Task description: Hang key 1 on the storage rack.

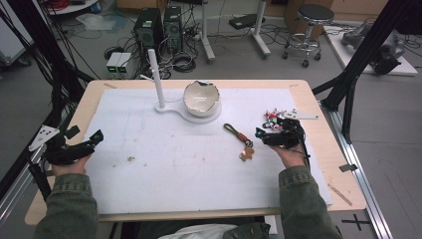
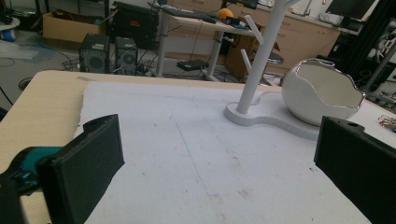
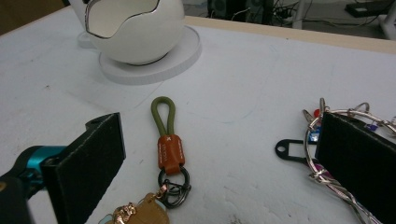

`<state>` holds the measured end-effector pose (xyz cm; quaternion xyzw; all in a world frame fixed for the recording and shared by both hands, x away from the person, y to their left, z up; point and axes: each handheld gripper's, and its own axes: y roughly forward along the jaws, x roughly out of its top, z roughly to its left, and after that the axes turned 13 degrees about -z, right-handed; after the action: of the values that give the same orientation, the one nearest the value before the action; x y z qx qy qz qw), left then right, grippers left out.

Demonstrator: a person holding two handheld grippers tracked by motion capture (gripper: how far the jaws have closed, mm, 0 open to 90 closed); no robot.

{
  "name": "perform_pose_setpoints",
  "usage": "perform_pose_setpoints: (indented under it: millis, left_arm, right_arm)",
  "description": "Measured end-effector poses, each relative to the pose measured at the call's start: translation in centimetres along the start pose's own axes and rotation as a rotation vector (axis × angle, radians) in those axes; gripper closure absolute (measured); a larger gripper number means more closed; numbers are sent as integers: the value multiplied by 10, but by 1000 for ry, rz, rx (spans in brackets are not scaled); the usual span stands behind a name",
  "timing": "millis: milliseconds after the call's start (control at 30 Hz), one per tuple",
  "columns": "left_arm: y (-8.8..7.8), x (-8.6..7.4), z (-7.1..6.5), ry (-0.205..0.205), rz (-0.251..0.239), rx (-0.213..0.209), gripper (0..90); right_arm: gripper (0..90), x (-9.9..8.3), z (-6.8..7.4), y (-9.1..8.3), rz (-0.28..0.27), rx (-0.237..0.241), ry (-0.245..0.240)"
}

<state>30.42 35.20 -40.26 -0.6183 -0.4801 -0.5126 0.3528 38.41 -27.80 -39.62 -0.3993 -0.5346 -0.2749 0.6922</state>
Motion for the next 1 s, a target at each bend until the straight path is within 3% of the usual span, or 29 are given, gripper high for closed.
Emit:
perform_pose_setpoints:
  millis: [633, 1000]
  left_arm:
    - [0, 0, 1, -4, 0, -3, 17]
    - [1, 0, 0, -3, -1, -4, 17]
  right_arm:
    - [7, 9, 8, 40, 135, 75, -40]
    - [7, 9, 9, 60, 237, 97, -37]
